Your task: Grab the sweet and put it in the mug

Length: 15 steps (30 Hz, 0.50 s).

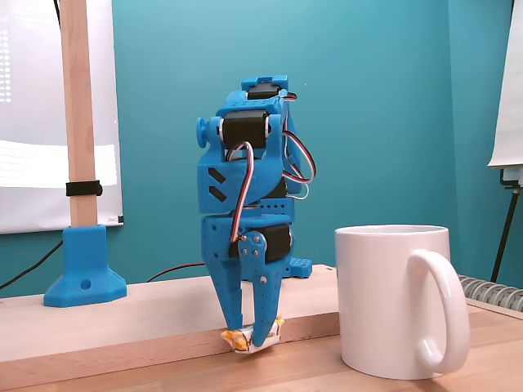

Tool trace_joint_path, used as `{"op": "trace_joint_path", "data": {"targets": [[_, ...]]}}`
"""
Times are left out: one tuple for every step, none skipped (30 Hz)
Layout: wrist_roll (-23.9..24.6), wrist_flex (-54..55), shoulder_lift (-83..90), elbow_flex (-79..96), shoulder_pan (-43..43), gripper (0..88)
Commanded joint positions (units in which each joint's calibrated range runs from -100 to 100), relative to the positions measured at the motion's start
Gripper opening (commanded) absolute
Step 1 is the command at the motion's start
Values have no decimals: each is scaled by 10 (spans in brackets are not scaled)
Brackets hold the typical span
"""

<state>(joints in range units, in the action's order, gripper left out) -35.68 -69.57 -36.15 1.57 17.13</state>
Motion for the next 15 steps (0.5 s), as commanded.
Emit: {"op": "trace_joint_path", "data": {"targets": [[3,-1,66,-12,1,31],[3,-1,72,-12,1,31],[3,-1,77,-12,1,31],[3,-1,84,-12,1,31],[3,-1,90,-12,1,31],[3,-1,96,-12,1,31],[3,-1,102,-12,1,31],[3,-1,107,-12,1,31],[3,-1,112,-12,1,31],[3,-1,118,-12,3,31],[3,-1,124,-12,3,31],[3,-1,131,-12,4,31],[3,-1,138,-12,4,31],[3,-1,144,-12,3,31],[3,-1,149,-12,2,31]]}}
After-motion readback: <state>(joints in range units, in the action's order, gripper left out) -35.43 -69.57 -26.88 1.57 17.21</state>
